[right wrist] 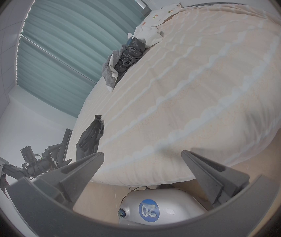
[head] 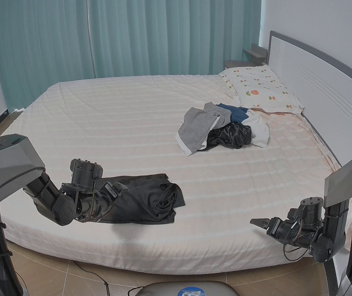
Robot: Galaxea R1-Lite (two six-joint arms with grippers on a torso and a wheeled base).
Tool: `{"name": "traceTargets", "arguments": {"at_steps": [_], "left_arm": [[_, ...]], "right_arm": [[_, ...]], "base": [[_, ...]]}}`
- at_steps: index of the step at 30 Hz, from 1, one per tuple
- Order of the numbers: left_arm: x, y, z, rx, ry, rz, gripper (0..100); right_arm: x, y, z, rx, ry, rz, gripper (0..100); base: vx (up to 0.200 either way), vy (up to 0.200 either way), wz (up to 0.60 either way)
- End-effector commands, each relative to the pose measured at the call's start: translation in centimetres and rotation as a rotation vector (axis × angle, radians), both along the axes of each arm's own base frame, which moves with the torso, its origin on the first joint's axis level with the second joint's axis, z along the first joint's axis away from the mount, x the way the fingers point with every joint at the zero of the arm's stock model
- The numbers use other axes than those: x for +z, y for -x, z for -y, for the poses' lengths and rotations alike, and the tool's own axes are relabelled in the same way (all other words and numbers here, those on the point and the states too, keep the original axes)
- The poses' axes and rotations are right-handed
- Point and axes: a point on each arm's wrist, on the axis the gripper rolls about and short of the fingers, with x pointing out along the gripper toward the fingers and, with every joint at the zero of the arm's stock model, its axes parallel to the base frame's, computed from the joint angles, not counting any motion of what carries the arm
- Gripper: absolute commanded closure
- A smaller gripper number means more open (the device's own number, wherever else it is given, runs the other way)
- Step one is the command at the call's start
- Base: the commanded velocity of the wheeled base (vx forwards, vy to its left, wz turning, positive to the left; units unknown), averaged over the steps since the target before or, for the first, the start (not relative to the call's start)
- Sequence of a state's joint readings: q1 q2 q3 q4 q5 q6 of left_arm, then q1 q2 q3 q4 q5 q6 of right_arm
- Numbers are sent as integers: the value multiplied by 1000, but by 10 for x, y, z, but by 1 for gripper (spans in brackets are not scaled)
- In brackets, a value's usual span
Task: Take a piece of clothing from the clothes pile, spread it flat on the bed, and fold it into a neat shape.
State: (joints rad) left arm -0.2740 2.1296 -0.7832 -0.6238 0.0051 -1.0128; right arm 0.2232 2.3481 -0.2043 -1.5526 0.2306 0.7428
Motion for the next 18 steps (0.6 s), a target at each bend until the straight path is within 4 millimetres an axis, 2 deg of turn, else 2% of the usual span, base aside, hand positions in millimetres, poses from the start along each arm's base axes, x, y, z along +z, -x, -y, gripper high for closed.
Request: {"name": "traceTargets", "arguments": {"at_steps": [1, 6, 12, 18], "left_arm": [[-2, -4, -17, 33, 20, -11, 0], [-6, -6, -35, 32, 64, -36, 0], [-28, -9, -38, 44, 55, -89, 0], [-29, -11, -40, 56, 60, -90, 0]], "right_arm": [[0, -1, 0, 2, -2, 8, 0], [-1, 0, 0, 2, -1, 4, 0], [-5, 1, -2, 13, 7, -10, 0], [-6, 1, -3, 16, 12, -11, 0]], "base": [[0, 200, 0], [0, 200, 0], [0, 200, 0], [0, 200, 0]]}}
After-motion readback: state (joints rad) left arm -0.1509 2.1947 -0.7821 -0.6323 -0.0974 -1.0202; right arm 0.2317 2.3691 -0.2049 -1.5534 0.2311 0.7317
